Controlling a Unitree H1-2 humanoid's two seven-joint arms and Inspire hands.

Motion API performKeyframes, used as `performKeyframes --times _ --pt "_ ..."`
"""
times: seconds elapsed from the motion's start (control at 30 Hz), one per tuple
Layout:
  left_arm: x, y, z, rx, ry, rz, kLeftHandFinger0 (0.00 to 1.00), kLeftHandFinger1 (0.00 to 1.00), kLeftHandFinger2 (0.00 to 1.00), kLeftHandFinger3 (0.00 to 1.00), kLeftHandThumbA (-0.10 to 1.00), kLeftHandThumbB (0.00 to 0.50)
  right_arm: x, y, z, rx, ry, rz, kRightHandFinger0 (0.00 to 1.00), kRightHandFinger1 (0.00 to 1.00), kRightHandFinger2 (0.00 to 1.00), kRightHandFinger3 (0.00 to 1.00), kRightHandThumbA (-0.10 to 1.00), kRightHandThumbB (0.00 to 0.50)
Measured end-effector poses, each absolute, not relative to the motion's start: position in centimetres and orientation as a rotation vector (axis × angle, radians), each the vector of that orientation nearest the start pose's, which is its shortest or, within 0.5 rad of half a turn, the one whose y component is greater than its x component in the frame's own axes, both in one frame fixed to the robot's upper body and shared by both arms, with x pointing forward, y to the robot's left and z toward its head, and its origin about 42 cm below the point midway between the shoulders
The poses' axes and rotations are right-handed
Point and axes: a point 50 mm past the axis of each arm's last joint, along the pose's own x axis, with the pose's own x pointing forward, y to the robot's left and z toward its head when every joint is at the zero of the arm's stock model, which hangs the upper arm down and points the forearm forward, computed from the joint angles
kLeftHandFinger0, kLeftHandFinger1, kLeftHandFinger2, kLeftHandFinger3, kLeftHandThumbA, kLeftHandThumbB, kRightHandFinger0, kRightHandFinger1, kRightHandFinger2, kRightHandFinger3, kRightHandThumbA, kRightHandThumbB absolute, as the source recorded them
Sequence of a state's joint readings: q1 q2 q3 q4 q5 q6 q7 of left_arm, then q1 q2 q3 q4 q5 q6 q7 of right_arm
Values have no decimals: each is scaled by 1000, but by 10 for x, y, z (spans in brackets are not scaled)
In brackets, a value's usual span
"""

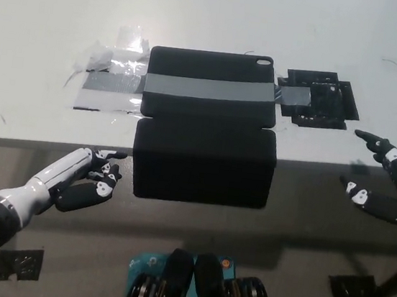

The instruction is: The robot uses its right hand to pull the cover of a folded tablet cover kept in the middle of the desk

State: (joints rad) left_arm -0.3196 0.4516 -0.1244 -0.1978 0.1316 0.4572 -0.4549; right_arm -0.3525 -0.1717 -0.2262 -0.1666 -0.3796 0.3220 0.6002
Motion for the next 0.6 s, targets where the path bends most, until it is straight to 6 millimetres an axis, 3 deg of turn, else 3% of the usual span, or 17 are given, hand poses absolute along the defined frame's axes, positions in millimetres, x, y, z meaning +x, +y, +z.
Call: performKeyframes --times 0.2,0.27,0.6 --pt "357 276 220 595 90 -453 784 794 946 1000 1000 183 372 -267 230 -484 -86 283 1000 1000 1000 1000 549 389" --pt "356 276 219 594 94 -453 792 796 946 1000 1000 154 372 -265 228 -485 -95 287 1000 1000 1000 1000 546 377" --pt "353 277 216 592 102 -453 785 793 943 1000 1000 166 374 -266 226 -532 -114 303 1000 1000 1000 1000 612 426"
